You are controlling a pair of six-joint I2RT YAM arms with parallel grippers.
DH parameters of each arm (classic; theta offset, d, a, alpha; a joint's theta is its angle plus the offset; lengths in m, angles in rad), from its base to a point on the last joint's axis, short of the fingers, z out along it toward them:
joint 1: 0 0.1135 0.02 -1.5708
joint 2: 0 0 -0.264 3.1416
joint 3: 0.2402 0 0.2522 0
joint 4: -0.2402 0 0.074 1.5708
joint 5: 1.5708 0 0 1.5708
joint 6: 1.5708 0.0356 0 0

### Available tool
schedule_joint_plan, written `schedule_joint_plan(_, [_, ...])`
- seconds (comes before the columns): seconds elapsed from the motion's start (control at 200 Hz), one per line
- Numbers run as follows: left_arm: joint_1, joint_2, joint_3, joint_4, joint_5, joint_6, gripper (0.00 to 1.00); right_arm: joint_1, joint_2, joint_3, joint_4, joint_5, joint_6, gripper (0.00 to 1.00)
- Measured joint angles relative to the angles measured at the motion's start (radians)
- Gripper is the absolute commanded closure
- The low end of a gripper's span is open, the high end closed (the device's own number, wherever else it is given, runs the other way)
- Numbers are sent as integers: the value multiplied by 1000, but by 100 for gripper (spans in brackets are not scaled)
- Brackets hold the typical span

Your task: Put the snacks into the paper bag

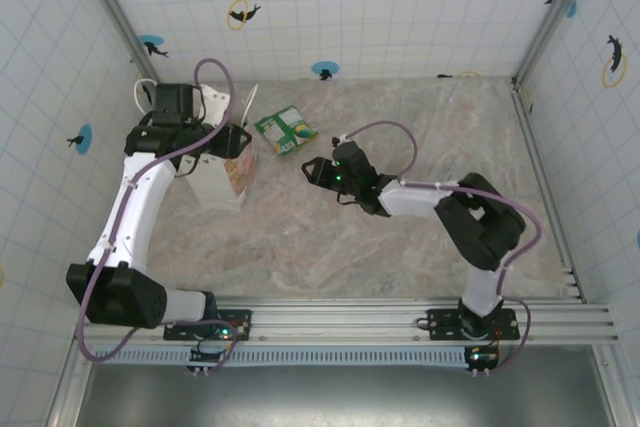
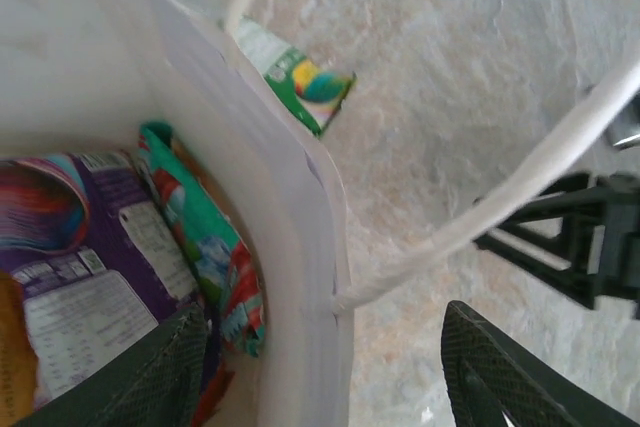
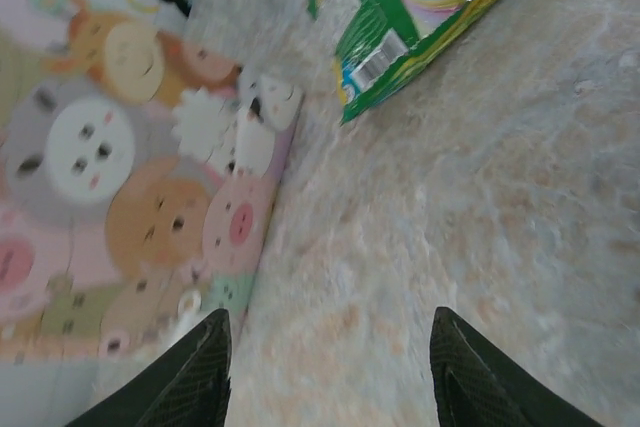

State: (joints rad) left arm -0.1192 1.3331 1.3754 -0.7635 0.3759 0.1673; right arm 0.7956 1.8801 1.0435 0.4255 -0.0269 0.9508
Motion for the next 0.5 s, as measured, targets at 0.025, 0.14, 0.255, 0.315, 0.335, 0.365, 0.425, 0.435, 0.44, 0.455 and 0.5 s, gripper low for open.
schedule_joint_plan(0.025, [0, -14, -6, 18, -1, -10, 35, -4, 29, 19, 13, 9, 27, 44])
schedule_joint_plan(0.14, [0, -73, -26, 80, -5, -43, 35, -16, 146, 102, 56, 39, 121, 43])
schedule_joint_plan(0.255, [0, -105, -27, 131, -14, -65, 35, -26, 229, 163, 91, 69, 196, 43])
schedule_joint_plan(0.315, [0, -110, -27, 149, -24, -71, 35, -31, 261, 188, 106, 83, 223, 43])
schedule_joint_plan(0.335, [0, -111, -27, 153, -27, -72, 35, -32, 270, 195, 109, 87, 231, 43])
schedule_joint_plan(0.365, [0, -111, -27, 159, -32, -74, 35, -35, 285, 206, 117, 92, 243, 43])
schedule_joint_plan(0.425, [0, -113, -29, 172, -43, -77, 34, -41, 313, 232, 129, 103, 263, 43])
schedule_joint_plan(0.435, [0, -113, -30, 174, -45, -79, 34, -42, 317, 235, 131, 103, 266, 43])
schedule_joint_plan(0.44, [0, -113, -31, 175, -46, -79, 34, -43, 319, 238, 132, 105, 267, 43])
schedule_joint_plan(0.455, [0, -114, -33, 179, -49, -79, 34, -44, 326, 245, 135, 106, 271, 43])
schedule_joint_plan(0.5, [0, -120, -40, 191, -56, -84, 34, -51, 347, 264, 144, 109, 282, 43])
